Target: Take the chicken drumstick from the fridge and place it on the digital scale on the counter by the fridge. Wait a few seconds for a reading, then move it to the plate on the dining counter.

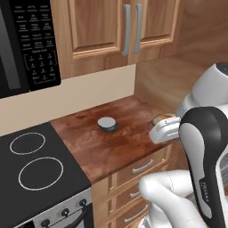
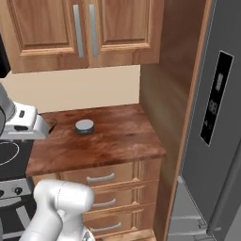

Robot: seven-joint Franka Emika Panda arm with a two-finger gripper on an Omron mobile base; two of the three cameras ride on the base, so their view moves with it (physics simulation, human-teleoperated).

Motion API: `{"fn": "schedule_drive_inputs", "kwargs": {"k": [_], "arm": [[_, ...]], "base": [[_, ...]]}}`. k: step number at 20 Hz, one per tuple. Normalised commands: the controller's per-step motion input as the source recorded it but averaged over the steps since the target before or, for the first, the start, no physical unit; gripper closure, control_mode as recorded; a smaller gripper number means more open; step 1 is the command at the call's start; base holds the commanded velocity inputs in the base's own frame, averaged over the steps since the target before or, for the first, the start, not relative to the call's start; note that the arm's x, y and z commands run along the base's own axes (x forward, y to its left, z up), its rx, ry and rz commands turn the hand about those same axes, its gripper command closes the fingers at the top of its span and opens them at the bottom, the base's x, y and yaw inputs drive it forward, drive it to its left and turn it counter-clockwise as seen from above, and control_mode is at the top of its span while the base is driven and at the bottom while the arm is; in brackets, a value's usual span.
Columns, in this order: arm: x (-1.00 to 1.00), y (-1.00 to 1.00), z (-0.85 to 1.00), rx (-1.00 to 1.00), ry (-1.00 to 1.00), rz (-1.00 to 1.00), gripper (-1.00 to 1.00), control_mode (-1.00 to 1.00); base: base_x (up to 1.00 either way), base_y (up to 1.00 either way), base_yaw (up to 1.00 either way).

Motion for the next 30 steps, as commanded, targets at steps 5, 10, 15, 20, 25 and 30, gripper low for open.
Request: {"fn": "schedule_drive_inputs", "kwargs": {"k": [5, 10, 15, 20, 25, 30], "arm": [[0.00, 0.00, 0.00, 0.00, 0.00, 0.00, 1.00, 1.00], [0.00, 0.00, 0.00, 0.00, 0.00, 0.00, 1.00, 1.00], [0.00, 0.00, 0.00, 0.00, 0.00, 0.00, 1.00, 1.00], [0.00, 0.00, 0.00, 0.00, 0.00, 0.00, 1.00, 1.00], [0.00, 0.00, 0.00, 0.00, 0.00, 0.00, 1.00, 1.00], [0.05, 0.00, -0.62, 0.05, 0.14, 0.00, 1.00, -1.00]], "base": [[0.96, 0.00, 0.00], [0.36, 0.00, 0.00], [0.00, 0.00, 0.00], [0.00, 0.00, 0.00], [0.00, 0.00, 0.00], [0.00, 0.00, 0.00]]}}
